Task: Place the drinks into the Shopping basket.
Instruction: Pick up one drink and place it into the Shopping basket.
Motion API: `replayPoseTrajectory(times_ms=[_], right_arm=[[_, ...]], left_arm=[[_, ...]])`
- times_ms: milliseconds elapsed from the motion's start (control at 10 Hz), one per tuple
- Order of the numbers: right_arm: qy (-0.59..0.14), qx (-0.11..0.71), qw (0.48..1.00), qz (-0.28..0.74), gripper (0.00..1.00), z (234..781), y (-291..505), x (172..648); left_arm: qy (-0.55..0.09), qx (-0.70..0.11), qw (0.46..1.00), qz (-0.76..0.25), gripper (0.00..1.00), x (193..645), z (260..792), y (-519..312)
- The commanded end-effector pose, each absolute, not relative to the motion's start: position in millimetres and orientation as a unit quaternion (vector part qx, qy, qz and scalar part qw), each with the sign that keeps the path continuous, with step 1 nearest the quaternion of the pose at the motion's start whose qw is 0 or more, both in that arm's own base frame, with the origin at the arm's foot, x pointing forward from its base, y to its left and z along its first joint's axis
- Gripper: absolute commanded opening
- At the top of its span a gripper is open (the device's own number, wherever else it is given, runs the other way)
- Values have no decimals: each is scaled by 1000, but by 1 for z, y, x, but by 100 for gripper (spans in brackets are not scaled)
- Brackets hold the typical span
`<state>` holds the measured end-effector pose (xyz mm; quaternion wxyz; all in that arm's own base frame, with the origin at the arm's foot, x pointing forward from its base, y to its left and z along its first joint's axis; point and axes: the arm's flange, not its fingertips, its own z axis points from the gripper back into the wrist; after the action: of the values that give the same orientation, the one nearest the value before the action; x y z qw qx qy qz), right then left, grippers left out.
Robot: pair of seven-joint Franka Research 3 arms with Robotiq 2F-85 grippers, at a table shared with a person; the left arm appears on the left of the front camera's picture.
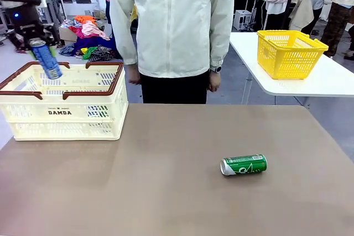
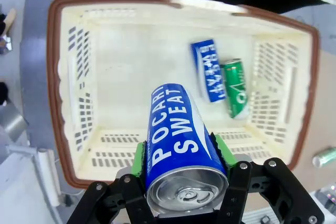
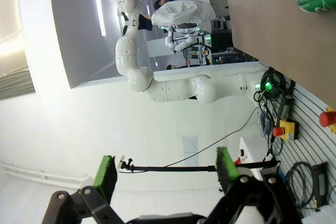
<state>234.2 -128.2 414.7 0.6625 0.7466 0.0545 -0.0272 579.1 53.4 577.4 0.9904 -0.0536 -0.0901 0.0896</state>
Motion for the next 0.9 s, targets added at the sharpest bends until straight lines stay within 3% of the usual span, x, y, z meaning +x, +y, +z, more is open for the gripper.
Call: replayPoseTrajectory(times_ms=[0,400,800], right_arm=[[60,750,658,-35,100,421,-127,236],[60,750,658,-35,100,421,-127,236],[60,750,658,-35,100,421,-127,236]], left_arm=[[-121,-61,988,75,0,564,540,53],[-77,-48,995,50,0,559,479,46],[-46,-27,997,52,0,561,457,44]])
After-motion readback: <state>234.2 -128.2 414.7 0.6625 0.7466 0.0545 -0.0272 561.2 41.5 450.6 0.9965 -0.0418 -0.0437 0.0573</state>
